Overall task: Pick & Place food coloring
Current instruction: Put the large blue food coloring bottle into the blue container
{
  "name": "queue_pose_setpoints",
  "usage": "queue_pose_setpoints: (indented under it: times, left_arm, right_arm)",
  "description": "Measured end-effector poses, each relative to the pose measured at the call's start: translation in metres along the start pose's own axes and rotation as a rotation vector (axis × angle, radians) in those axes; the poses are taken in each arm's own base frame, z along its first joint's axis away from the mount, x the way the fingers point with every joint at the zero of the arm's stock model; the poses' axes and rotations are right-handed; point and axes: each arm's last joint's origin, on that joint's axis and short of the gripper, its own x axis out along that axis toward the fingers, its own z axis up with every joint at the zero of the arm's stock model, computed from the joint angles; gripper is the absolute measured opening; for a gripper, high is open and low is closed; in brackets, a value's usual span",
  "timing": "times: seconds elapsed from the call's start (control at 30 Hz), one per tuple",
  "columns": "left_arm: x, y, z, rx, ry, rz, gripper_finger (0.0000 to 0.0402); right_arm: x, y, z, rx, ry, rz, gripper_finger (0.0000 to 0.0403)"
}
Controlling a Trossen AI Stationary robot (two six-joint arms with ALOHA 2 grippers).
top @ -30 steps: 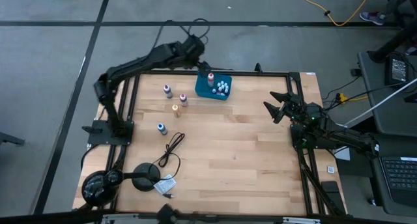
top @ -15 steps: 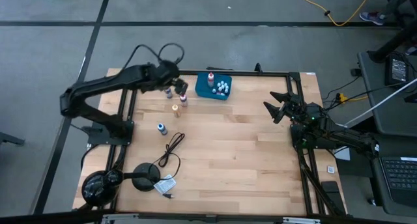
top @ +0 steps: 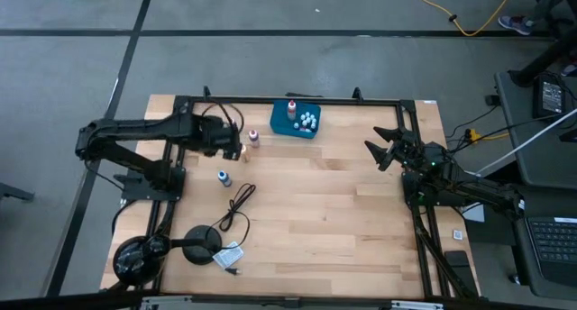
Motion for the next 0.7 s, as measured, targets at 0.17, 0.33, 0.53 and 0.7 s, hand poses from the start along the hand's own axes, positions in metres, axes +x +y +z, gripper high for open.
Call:
queue_pose_setpoints:
  times: [0.17, 0.33, 0.53, 0.7]
  left_arm:
    - [0.001, -0.007, -0.019, -0.002, 0.031, 0.042, 0.0303]
    - [0.024, -0.013, -0.037, -0.001, 0.126, 0.068, 0.0303]
    - [0.054, -0.019, -0.056, 0.014, 0.189, 0.059, 0.0303]
    - [0.068, -0.025, -0.061, 0.021, 0.205, 0.029, 0.0303]
  right_arm:
    - [0.000, 0.000, 0.000, 0.000, 0.000, 0.000, 0.0392]
    - [0.000, 0.000, 0.000, 0.000, 0.000, 0.000, 0.0392]
    - [0.000, 0.000, 0.000, 0.000, 0.000, 0.000, 0.0392]
    - [0.000, 0.000, 0.000, 0.000, -0.001, 0.000, 0.0392]
